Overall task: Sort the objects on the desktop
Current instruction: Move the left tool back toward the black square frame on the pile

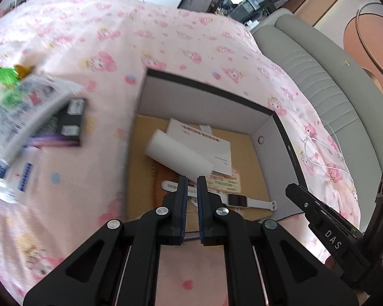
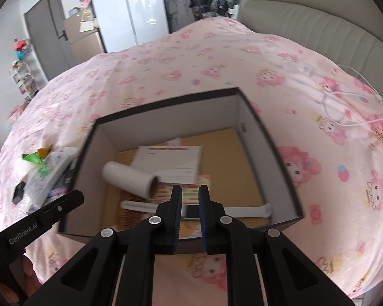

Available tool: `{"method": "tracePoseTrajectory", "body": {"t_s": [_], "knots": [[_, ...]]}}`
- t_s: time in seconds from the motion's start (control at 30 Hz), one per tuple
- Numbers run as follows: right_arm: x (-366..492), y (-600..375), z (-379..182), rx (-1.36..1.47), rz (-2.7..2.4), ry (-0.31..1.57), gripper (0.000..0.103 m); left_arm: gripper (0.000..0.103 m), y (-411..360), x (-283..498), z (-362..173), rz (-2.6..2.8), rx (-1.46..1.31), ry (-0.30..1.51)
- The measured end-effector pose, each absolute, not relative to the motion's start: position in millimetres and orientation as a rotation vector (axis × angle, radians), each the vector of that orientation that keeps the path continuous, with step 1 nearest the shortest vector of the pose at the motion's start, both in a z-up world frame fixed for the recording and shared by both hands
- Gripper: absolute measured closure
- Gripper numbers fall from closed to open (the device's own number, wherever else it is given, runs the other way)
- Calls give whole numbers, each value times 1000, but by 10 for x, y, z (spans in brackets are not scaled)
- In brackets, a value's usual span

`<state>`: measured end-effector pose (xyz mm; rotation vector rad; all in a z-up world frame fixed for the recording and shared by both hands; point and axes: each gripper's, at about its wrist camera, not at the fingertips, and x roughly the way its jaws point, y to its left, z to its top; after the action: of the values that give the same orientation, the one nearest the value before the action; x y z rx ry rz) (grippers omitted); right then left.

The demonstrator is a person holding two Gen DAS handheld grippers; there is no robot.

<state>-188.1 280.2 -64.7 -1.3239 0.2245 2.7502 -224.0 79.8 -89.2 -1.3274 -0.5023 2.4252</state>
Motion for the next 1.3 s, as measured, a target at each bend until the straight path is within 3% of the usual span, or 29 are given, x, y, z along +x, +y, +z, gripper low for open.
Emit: {"method": "tracePoseTrajectory", "body": {"t_s": [0.1, 0.23, 0.47, 0.53, 0.67, 1.3], "knots": [[-1859, 2518, -570, -1326, 2802, 208, 92, 96, 505, -2171, -791, 2466, -1308, -533], [-1801, 2088, -507, -1359, 2877, 192, 91, 78, 23, -1966, -669, 2539, -1279, -567], [-1600, 1334, -421, -1397, 2999, 145, 91, 77, -662, -1480, -522, 2696, -1252, -514], [-1470, 1187, -399, -1392, 3018, 165, 90, 72, -795, -1291, -482, 2746, -1232, -485], [-1135, 977, -471, -1414, 3047, 258, 55, 67, -1060, -899, -461, 2775, -1197, -542], [-1382, -61, -705, -1540, 3097, -9, 55, 67, -1898, -828, -589, 2854, -1172, -641]]}}
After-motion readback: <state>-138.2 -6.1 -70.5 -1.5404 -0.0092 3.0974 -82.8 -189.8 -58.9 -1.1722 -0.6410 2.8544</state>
